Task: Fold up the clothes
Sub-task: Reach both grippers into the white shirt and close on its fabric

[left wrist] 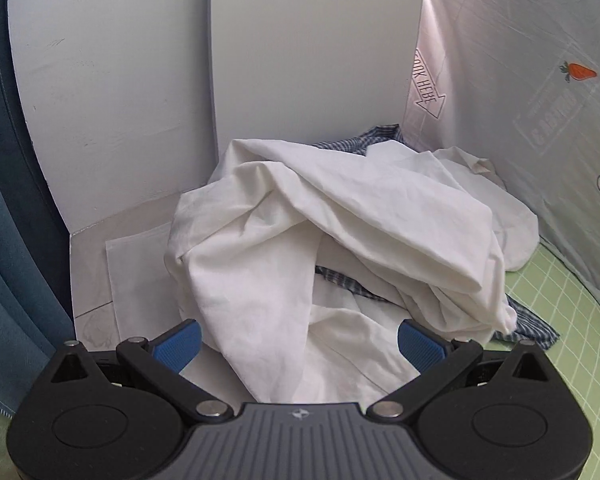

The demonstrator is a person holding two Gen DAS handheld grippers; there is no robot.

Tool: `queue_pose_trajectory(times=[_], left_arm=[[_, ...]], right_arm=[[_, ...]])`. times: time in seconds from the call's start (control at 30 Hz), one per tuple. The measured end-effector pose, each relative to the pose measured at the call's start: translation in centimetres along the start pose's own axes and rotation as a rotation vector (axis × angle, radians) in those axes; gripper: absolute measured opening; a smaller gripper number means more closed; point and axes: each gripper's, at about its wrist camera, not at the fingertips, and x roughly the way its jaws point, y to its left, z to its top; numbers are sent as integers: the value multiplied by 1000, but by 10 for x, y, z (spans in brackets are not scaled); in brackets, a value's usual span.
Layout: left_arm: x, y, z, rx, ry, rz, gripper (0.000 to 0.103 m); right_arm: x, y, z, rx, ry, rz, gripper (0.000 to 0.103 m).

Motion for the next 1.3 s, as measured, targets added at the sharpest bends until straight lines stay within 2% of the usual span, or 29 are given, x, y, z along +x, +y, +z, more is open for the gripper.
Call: queue_pose_trajectory(times=[0.13, 0.2, 0.3, 0.4, 0.57, 0.67, 0.73, 0.77, 0.83, 0.9, 1.0, 1.1, 1.3], left_arm=[[51, 16, 25, -66, 27, 109, 102], [71, 23, 29, -102, 47, 137, 102], [94, 28, 29, -132, 71, 137, 101], [100, 29, 28, -133, 76, 129, 101], [112, 30, 26, -136, 85, 115, 101], [118, 31, 26, -138, 90, 109, 101], [120, 30, 27, -137, 96, 108, 100], [120, 29, 28, -138, 103, 103, 95], [118, 27, 33, -132, 125, 87, 85], [114, 23, 35, -113, 133, 97, 71], [106, 18, 35, -81, 124, 121, 55], [91, 18, 36, -83, 101, 116, 30], [45, 13, 42, -62, 9, 53, 19]], right_arm=[[75, 9, 36, 3, 44, 43, 96], [119, 14, 49, 24, 70, 82, 90], [173, 22, 63, 30, 103, 113, 83], [215, 29, 72, 32, 124, 125, 82], [257, 33, 75, 74, 150, 128, 81], [261, 39, 72, 42, 126, 108, 80], [256, 41, 73, 9, 110, 101, 60], [253, 41, 74, -8, 102, 98, 54], [247, 43, 75, -42, 85, 92, 24], [242, 44, 76, -75, 69, 86, 12], [233, 46, 78, -126, 45, 77, 8], [219, 45, 81, -162, 13, 65, 7], [166, 36, 91, -168, -85, 33, 6]])
